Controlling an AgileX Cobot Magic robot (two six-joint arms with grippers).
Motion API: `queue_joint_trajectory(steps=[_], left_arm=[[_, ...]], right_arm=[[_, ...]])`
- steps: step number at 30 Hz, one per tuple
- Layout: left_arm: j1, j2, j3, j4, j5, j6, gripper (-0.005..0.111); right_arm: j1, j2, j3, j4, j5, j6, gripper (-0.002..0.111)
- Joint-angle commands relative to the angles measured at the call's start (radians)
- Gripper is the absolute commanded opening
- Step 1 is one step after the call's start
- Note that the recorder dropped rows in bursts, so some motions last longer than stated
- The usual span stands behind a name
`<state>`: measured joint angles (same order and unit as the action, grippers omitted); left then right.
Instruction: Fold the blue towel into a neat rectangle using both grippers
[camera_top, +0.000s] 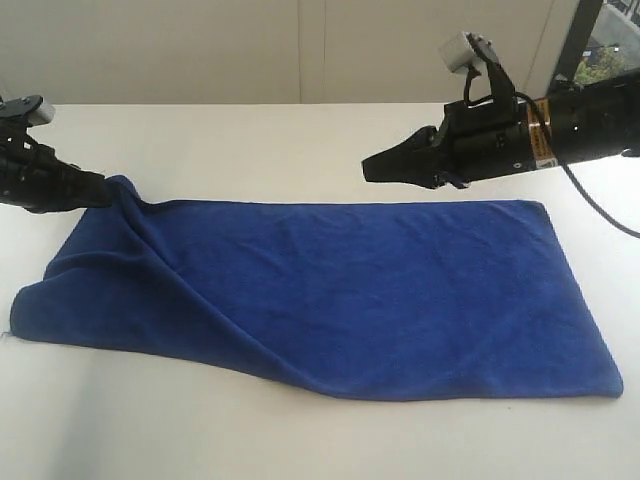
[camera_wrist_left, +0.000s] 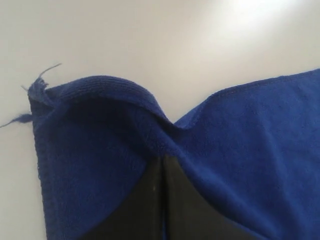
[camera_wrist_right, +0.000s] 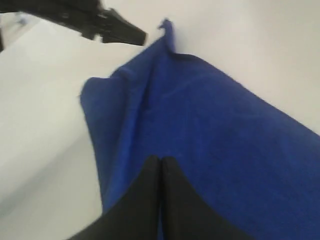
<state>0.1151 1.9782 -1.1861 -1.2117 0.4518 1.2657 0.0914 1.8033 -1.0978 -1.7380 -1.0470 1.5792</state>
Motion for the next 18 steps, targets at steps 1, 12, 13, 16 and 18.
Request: queue_joint_trajectory(steps=[1, 12, 13, 16, 18], left_arm=[[-0.001, -0.002, -0.003, -0.004, 0.041, -0.01, 0.0], [-0.001, -0.002, -0.003, -0.004, 0.048, -0.01, 0.0], [-0.001, -0.002, -0.003, -0.004, 0.048, -0.01, 0.0], [-0.001, -0.002, -0.003, -0.004, 0.056, -0.01, 0.0], [-0.001, -0.002, -0.003, -0.006, 0.056, -0.01, 0.0]], right_arm=[[-0.003, -0.008, -0.001, -0.006, 0.2, 0.002, 0.0], [-0.003, 0.007, 0.053, 0.0, 1.324, 0.169, 0.0], [-0.003, 0.007, 0.053, 0.038, 1.386, 0.133, 0.0], [-0.003, 0.007, 0.049, 0.316, 1.606, -0.184, 0.0], [-0.003, 0.007, 0.049, 0.476, 1.702, -0.379, 0.0]])
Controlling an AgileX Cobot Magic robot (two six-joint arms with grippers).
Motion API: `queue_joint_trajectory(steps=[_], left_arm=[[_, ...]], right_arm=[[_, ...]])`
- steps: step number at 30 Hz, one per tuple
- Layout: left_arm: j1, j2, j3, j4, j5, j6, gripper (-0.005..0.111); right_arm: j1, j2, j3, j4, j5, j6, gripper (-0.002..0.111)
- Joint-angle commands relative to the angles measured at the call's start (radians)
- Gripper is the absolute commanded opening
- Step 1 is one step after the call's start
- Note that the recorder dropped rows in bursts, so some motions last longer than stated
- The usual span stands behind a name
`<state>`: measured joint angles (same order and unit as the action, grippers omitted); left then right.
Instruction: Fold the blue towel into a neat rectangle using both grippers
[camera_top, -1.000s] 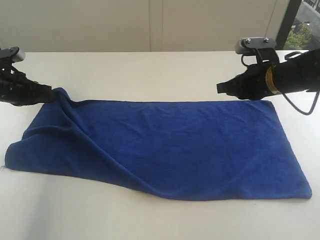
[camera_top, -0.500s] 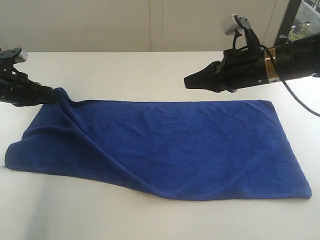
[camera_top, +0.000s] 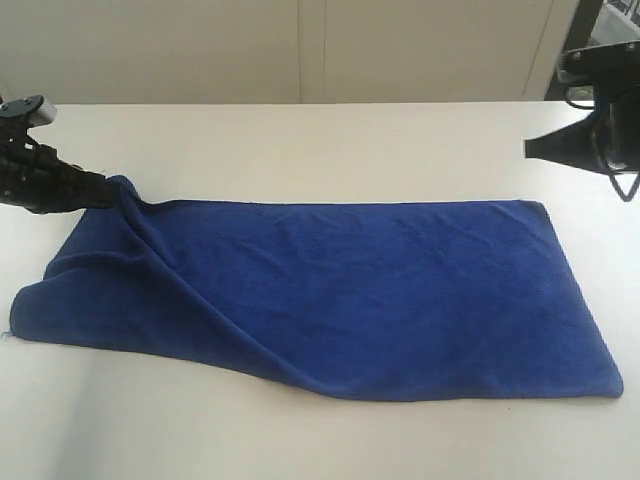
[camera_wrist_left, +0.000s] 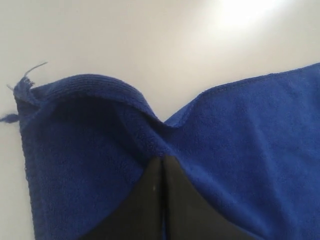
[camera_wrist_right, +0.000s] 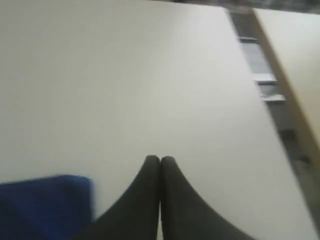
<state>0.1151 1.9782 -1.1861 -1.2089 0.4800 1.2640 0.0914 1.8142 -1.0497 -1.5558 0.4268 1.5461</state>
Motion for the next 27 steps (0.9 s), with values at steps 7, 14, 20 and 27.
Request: queue_joint_trajectory(steps=[7, 14, 20, 27], left_arm=[[-0.001, -0.004, -0.005, -0.016, 0.068, -0.011, 0.0], [-0.037, -0.017, -0.101, 0.138, 0.109, -0.179, 0.0], [-0.069, 0.001, -0.106, 0.268, 0.025, -0.275, 0.0], [-0.069, 0.048, -0.106, 0.275, -0.084, -0.275, 0.0]], right_arm=[[-0.003, -0.004, 0.001, 1.124, -0.061, -1.203, 0.0], [-0.045, 0.074, -0.13, 1.62, -0.043, -1.723, 0.0], [-0.063, 0.209, -0.164, 1.627, -0.2, -1.694, 0.0], [-0.063, 0.271, -0.164, 1.627, -0.286, -1.674, 0.0]])
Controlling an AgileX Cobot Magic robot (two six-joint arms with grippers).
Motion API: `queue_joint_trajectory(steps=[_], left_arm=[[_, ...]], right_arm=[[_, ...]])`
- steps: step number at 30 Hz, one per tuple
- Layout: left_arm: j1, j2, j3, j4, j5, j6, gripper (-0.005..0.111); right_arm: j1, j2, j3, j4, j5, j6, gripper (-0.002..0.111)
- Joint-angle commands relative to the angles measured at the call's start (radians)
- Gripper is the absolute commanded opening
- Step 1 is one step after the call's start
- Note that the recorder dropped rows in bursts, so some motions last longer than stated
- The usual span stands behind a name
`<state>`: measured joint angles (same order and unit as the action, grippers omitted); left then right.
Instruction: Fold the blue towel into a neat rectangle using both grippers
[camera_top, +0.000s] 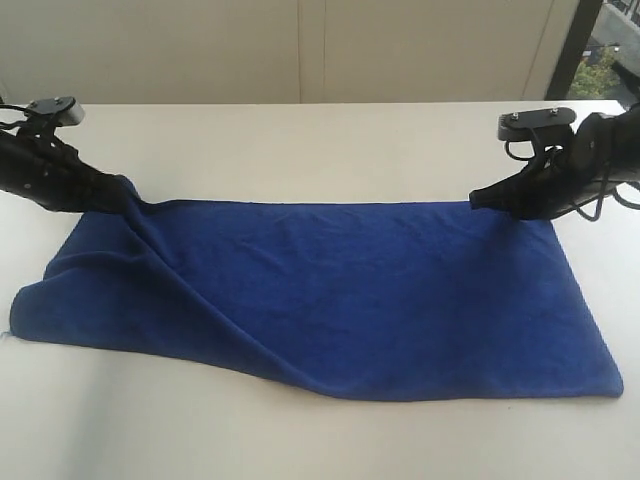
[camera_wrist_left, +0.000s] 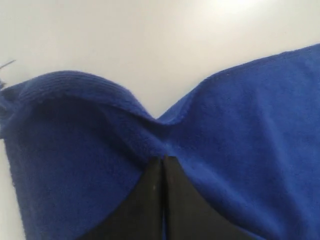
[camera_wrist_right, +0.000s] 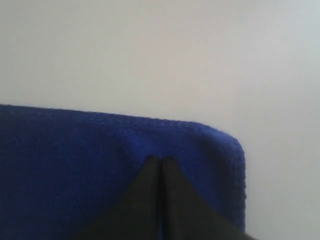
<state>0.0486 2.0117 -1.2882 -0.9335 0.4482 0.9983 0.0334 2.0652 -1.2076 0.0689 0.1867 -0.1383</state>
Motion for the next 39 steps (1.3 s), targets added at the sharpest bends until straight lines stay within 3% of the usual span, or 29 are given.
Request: queue_joint_trajectory(steps=[1, 8, 13, 19, 34, 39], left_arm=[[-0.003, 0.019, -0.004, -0.001, -0.078, -0.009, 0.0], [-0.003, 0.053, -0.004, -0.001, -0.143, 0.004, 0.0], [-0.003, 0.059, -0.004, 0.069, -0.111, -0.007, 0.0], [0.028, 0.059, -0.004, 0.188, -0.102, -0.142, 0.0], [0.05, 0.059, -0.004, 0.218, -0.051, -0.161, 0.0], [0.05, 0.022, -0.035, 0.217, 0.041, -0.158, 0.0]], right_arm=[[-0.005, 0.022, -0.006, 0.002, -0.052, 0.01, 0.0], [-0.005, 0.041, -0.006, 0.005, -0.087, 0.01, 0.0], [-0.015, 0.041, -0.006, 0.005, -0.085, 0.01, 0.0], [-0.055, 0.041, -0.006, 0.005, -0.054, 0.01, 0.0], [-0.078, 0.041, -0.006, 0.005, -0.036, 0.01, 0.0], [-0.078, 0.041, -0.006, 0.003, -0.045, 0.004, 0.0]])
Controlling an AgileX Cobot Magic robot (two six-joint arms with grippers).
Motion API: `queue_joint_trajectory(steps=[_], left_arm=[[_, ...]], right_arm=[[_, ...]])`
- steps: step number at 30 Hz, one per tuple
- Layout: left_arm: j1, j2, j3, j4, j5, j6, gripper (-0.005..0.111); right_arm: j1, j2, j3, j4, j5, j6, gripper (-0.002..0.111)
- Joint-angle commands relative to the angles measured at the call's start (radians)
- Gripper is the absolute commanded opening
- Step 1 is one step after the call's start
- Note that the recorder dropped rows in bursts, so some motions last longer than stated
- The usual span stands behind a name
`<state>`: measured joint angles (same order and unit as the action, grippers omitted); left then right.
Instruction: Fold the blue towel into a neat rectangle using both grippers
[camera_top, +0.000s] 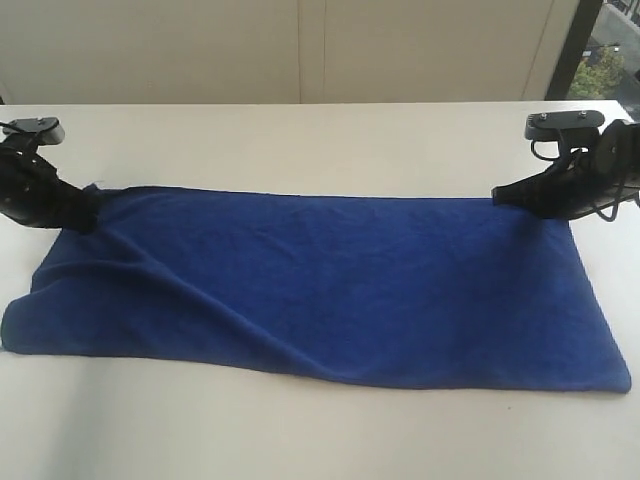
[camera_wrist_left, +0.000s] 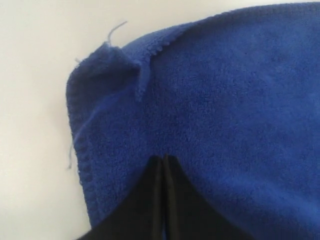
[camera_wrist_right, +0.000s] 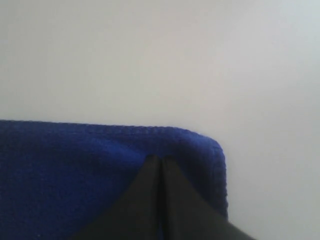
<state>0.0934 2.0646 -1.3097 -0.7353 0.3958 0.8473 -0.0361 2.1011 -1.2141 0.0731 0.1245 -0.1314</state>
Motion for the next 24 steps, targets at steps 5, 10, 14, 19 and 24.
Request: queue_joint_trajectory(steps=[5, 10, 14, 19, 24], left_arm=[[0.003, -0.09, -0.03, 0.01, 0.081, -0.007, 0.0], [0.003, -0.072, -0.03, -0.004, 0.018, -0.007, 0.0], [0.001, -0.032, -0.03, -0.025, -0.018, 0.026, 0.0], [-0.026, 0.006, -0.03, -0.04, -0.133, 0.05, 0.0], [-0.042, 0.008, -0.035, -0.048, -0.216, 0.05, 0.0]], right_arm=[[-0.007, 0.005, 0.001, -0.001, 0.009, -0.003, 0.0], [-0.007, 0.005, 0.001, -0.001, 0.007, -0.003, 0.0], [-0.007, 0.005, 0.001, -0.001, 0.002, -0.003, 0.0], [-0.007, 0.005, 0.001, -0.001, 0.002, -0.003, 0.0], [-0.007, 0.005, 0.001, -0.001, 0.0, -0.003, 0.0]])
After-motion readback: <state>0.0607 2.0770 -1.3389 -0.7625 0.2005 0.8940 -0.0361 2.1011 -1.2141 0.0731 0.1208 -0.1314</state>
